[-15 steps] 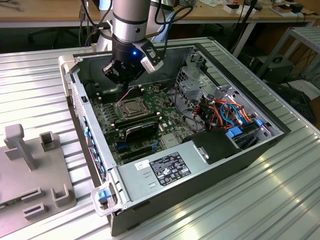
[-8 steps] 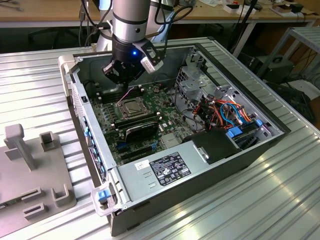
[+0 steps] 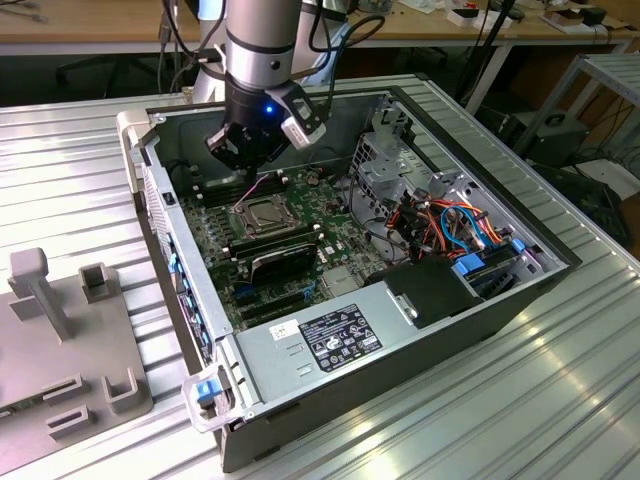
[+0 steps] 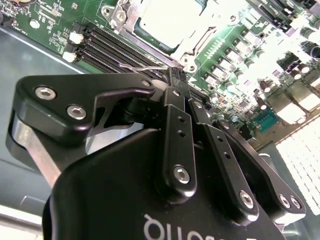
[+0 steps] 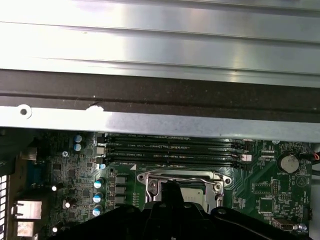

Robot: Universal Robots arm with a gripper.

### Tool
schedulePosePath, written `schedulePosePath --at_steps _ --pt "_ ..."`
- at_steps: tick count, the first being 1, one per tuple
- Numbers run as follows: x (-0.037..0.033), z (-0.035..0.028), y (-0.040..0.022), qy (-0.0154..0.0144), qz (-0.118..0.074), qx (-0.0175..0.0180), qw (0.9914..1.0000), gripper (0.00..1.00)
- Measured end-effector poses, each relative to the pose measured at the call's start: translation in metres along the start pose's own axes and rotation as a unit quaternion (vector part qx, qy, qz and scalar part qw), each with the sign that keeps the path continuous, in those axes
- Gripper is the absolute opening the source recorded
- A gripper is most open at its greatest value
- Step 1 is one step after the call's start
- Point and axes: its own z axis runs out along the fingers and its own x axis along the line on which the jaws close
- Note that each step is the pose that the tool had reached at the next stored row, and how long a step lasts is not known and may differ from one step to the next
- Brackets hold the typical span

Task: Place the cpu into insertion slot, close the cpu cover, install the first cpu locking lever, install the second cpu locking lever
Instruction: 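Install the first cpu locking lever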

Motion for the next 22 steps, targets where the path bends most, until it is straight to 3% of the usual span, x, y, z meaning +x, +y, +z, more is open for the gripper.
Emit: schedulePosePath --at_steps 8,22 --pt "-0.0106 0.0065 0.0055 0.0000 0.000 0.0000 1.00000 0.11" --pt "-0.0286 0.0223 0.0043 0.0000 0.000 0.0000 1.00000 0.11"
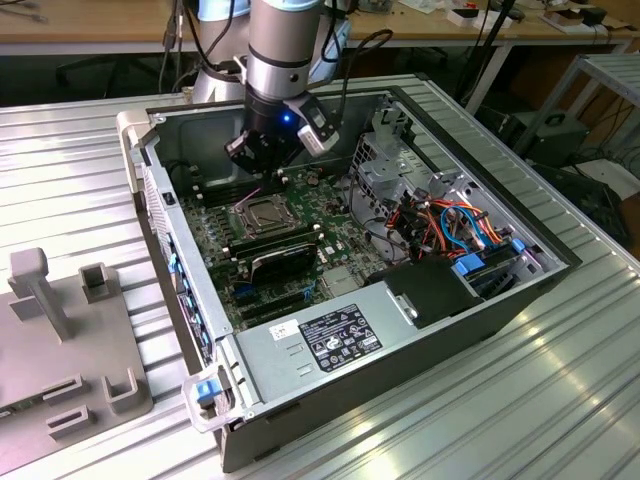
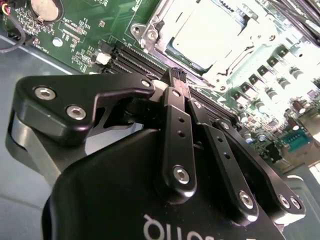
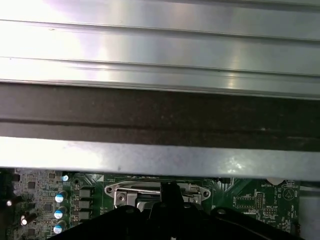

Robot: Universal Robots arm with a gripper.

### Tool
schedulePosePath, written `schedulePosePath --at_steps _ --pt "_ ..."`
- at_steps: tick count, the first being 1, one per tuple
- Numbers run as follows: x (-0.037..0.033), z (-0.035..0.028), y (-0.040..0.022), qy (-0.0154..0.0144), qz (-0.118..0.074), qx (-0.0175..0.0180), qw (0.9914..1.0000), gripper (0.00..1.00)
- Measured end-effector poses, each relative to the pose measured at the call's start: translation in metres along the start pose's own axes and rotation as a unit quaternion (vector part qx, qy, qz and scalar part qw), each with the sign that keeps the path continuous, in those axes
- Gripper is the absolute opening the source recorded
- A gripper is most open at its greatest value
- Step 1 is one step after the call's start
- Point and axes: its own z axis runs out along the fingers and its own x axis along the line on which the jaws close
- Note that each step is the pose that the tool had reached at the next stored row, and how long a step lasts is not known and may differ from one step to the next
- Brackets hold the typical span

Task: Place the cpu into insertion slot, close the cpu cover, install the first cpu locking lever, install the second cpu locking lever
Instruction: 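Install the first cpu locking lever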

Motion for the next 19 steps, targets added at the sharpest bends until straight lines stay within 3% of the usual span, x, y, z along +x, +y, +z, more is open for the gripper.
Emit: schedulePosePath --at_steps 2,19 --pt "-0.0013 0.0060 -0.0003 0.0000 0.000 0.0000 1.00000 0.11" --pt "-0.0082 0.0161 -0.0007 0.0000 0.000 0.0000 1.00000 0.11"
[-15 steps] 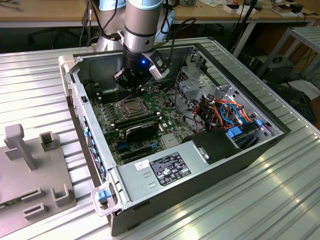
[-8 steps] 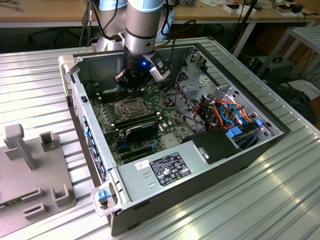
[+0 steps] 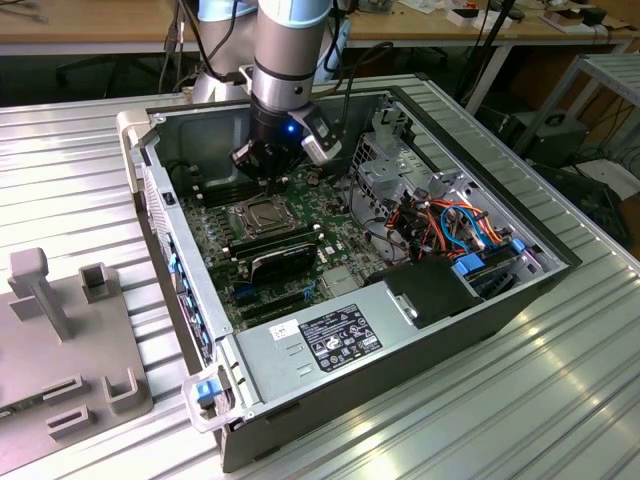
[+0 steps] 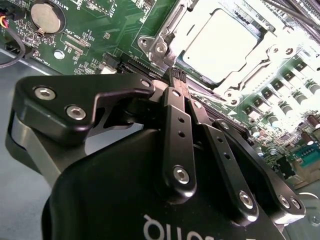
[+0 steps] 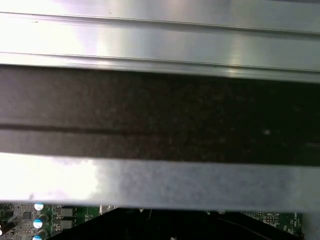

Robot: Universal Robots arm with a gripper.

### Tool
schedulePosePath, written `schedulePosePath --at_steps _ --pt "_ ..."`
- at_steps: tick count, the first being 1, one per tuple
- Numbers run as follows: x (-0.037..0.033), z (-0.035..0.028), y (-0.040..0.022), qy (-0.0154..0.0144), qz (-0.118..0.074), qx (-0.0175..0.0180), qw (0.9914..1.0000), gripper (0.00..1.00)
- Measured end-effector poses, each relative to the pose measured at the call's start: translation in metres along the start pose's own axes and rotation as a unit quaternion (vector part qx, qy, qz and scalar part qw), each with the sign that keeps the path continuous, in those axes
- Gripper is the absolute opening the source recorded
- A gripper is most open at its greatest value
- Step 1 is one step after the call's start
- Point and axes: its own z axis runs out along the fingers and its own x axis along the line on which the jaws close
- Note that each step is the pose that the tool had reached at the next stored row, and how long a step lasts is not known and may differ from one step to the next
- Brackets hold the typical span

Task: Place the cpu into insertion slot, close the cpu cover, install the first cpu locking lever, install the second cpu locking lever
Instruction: 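Install the first cpu locking lever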

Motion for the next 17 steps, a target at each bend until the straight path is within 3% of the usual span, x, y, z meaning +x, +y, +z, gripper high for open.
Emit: schedulePosePath --at_steps 17 --pt "-0.0007 0.0051 0.0003 0.0000 0.000 0.0000 1.00000 0.11"
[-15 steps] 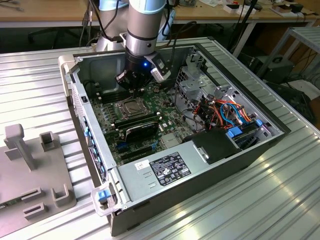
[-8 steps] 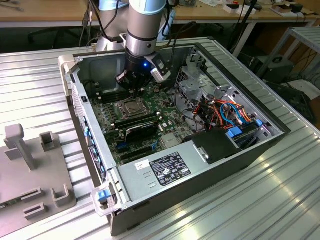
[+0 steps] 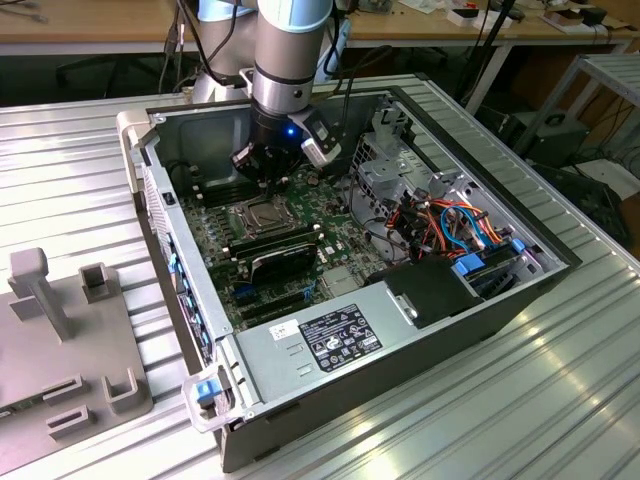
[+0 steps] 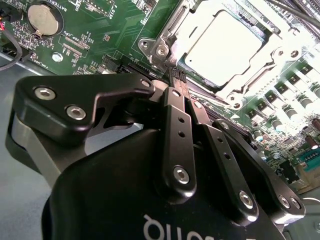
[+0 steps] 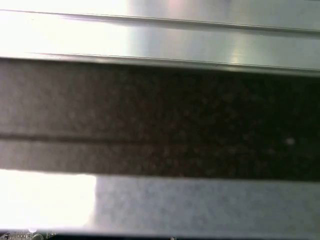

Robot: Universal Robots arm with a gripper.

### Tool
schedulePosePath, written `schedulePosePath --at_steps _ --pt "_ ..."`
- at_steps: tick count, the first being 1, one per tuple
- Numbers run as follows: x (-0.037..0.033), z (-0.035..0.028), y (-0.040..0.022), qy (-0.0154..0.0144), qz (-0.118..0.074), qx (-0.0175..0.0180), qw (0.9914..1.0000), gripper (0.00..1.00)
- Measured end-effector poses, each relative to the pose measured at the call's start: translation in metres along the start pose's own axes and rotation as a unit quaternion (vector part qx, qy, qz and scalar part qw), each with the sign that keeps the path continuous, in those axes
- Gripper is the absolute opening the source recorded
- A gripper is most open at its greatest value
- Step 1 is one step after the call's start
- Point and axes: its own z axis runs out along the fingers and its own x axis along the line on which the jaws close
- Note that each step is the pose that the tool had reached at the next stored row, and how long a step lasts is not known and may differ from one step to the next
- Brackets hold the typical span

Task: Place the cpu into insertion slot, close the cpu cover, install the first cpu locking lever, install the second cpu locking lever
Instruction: 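Install the first cpu locking lever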

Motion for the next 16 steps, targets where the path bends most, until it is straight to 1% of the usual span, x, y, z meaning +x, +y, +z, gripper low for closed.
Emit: schedulePosePath --at_steps 9,13,16 --pt "0.0001 0.0000 -0.0026 0.0005 0.000 0.0000 1.00000 0.11" --pt "0.0000 0.0003 -0.0028 0.0007 0.000 0.0002 1.00000 0.11" --pt "-0.0008 0.0024 -0.0028 0.0009 0.000 0.0001 1.00000 0.11"
